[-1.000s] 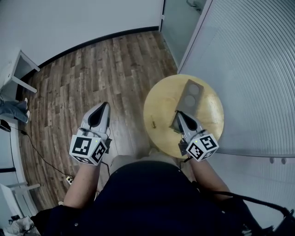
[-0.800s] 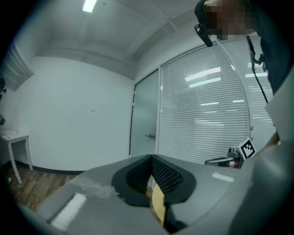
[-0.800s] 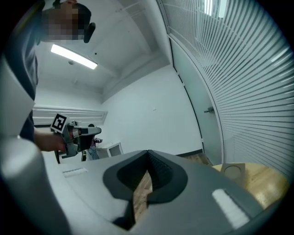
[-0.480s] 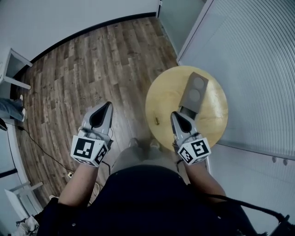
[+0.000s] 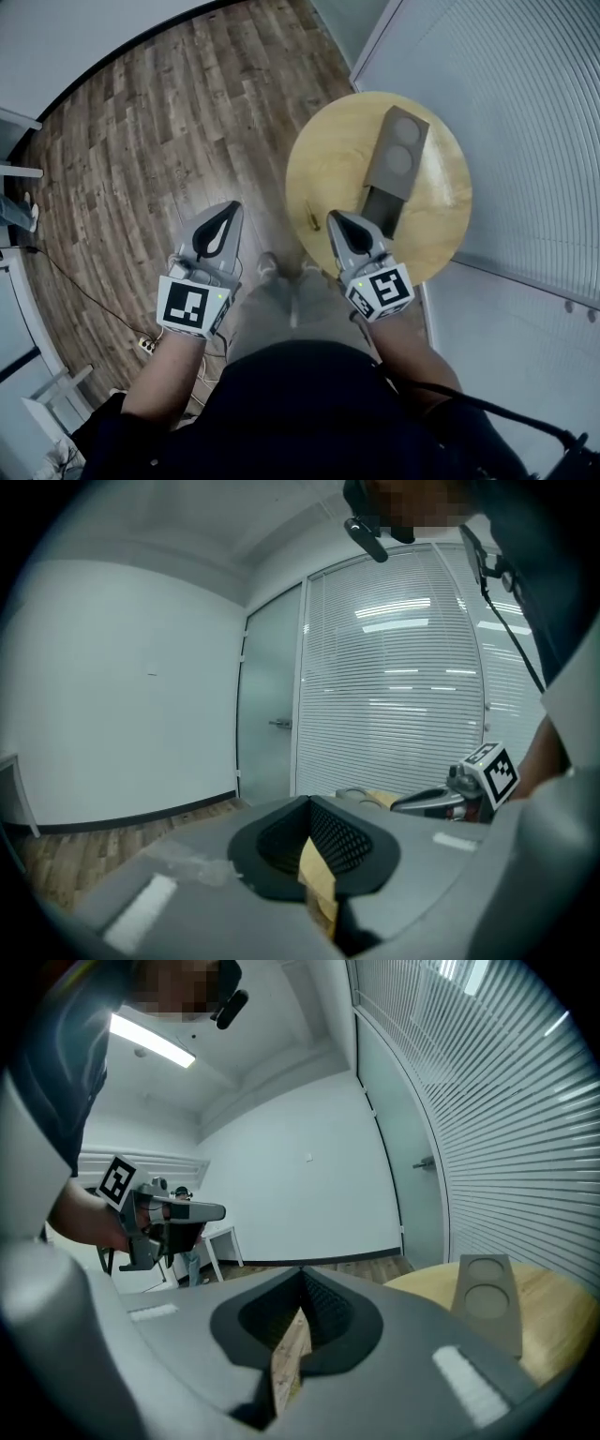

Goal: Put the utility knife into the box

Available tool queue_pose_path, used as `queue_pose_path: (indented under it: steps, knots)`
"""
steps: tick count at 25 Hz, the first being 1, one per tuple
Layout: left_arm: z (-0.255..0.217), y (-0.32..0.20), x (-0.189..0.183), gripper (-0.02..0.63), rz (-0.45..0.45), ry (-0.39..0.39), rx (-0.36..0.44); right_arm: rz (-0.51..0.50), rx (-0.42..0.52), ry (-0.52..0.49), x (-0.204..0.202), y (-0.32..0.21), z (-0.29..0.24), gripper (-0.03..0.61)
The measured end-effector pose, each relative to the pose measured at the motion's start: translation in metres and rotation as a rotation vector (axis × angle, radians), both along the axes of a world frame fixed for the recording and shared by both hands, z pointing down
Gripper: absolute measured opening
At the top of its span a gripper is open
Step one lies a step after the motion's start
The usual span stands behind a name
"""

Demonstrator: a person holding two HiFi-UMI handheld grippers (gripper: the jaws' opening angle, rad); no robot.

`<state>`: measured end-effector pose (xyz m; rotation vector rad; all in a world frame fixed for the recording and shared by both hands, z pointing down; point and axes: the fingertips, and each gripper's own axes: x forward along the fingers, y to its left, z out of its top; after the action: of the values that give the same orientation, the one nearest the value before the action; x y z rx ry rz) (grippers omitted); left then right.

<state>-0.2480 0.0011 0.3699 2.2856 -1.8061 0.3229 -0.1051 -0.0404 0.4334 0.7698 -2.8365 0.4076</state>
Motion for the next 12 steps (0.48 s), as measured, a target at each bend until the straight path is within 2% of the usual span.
queue_pose_path:
  steps: [3,12]
  knots:
    - [0.016,-0.01,0.005,0.003,0.013,-0.018,-0.012,0.013,-0.023,0.032,0.002,-0.003,0.024,0.006]
    - [0.078,-0.028,0.013,0.003,0.011,0.0,-0.049,0.049,-0.087,0.136,0.003,-0.009,0.114,0.006]
